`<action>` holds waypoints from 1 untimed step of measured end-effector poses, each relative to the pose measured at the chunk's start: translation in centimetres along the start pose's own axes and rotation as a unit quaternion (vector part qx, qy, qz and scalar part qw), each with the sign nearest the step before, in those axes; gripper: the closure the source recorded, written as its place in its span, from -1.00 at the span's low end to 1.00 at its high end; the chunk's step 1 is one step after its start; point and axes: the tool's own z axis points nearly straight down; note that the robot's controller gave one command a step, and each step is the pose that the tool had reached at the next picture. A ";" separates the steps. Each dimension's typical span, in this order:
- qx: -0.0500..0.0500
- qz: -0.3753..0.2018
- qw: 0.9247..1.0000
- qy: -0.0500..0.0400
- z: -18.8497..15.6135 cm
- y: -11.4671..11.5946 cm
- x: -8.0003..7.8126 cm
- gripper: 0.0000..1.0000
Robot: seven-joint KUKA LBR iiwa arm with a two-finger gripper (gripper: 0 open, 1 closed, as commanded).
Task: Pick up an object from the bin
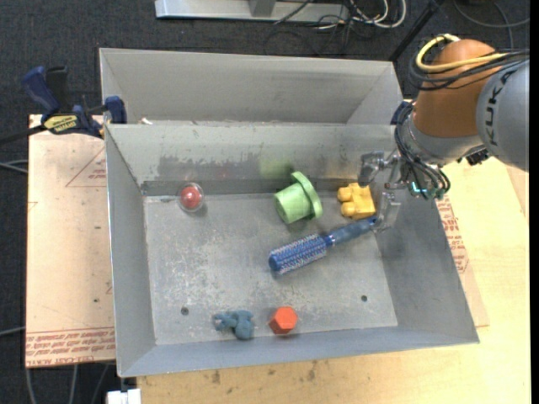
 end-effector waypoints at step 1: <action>-0.001 -0.077 0.997 -0.001 6.4 8.3 1.6 -1.00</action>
Offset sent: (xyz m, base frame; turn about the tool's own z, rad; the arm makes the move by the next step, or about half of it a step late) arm -0.0150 0.0785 -0.0611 -0.1496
